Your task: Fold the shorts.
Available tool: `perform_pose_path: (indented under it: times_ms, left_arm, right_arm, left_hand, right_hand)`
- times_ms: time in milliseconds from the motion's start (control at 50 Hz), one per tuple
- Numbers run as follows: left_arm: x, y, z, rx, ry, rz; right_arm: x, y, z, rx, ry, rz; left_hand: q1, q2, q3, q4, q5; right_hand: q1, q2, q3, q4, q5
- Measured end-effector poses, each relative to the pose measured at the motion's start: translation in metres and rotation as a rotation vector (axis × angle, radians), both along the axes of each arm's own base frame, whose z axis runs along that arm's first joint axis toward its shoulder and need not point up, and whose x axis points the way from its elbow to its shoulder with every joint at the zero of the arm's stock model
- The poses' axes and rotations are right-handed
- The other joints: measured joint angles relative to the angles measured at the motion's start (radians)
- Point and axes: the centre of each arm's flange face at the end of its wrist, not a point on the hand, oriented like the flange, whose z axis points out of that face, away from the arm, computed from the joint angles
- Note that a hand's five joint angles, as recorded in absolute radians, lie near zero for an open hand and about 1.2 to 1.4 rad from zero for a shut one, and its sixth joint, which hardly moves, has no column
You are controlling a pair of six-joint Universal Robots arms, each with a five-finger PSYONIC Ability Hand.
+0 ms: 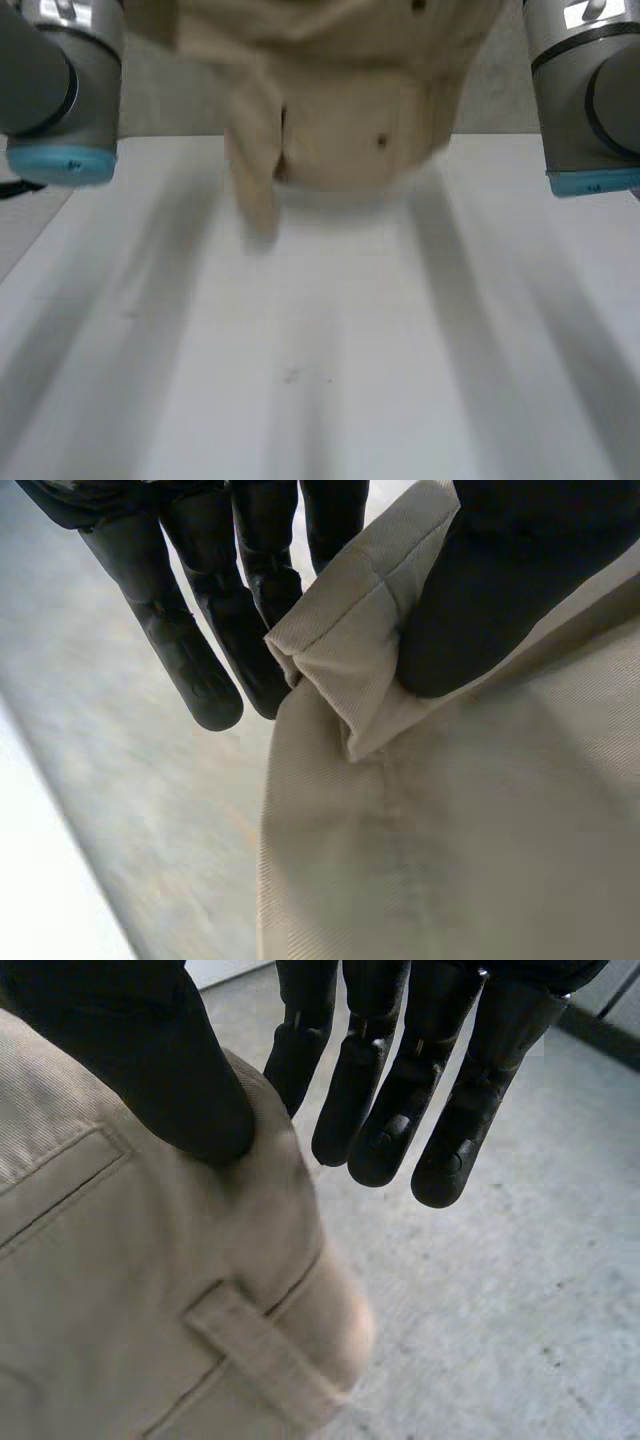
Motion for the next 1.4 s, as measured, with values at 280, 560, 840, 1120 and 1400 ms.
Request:
perform_pose_path:
  times_ms: [280,560,840,1120,1400]
  left_arm:
    - [-0.003,0.026,-0.131,0.317,-0.093,-0.029]
    - [0.028,0.101,-0.247,0.781,-0.320,-0.022]
    - [0.054,0.147,-0.211,0.964,-0.392,-0.012]
    - [0.069,0.144,-0.213,0.993,-0.343,0.036]
    - [0.080,0.174,-0.227,1.054,-0.279,-0.001]
  right_arm:
    - [0.006,0.012,-0.124,0.430,0.213,0.021]
    - [-0.017,0.056,-0.262,0.876,0.588,0.005]
    - [-0.051,0.082,-0.222,1.049,0.542,0.072]
    - [-0.063,0.050,-0.196,1.011,0.391,0.097]
    - [-0.056,0.038,-0.246,0.895,0.680,0.060]
  left_hand:
    - [0.000,-0.013,-0.003,-0.012,0.029]
    - [-0.307,-0.393,-0.379,-0.387,-0.297]
    - [-0.673,-0.768,-0.751,-0.773,-0.691]
    - [-0.673,-0.789,-0.773,-0.794,-0.712]
    - [-0.673,-0.789,-0.773,-0.794,-0.712]
  right_hand:
    - [0.009,0.000,0.000,0.002,0.021]
    - [0.009,0.002,0.000,0.002,0.021]
    - [-0.764,-0.946,-0.959,-0.946,-0.899]
    - [-0.685,-0.834,-0.832,-0.846,-0.803]
    - [-0.537,-0.664,-0.663,-0.673,-0.650]
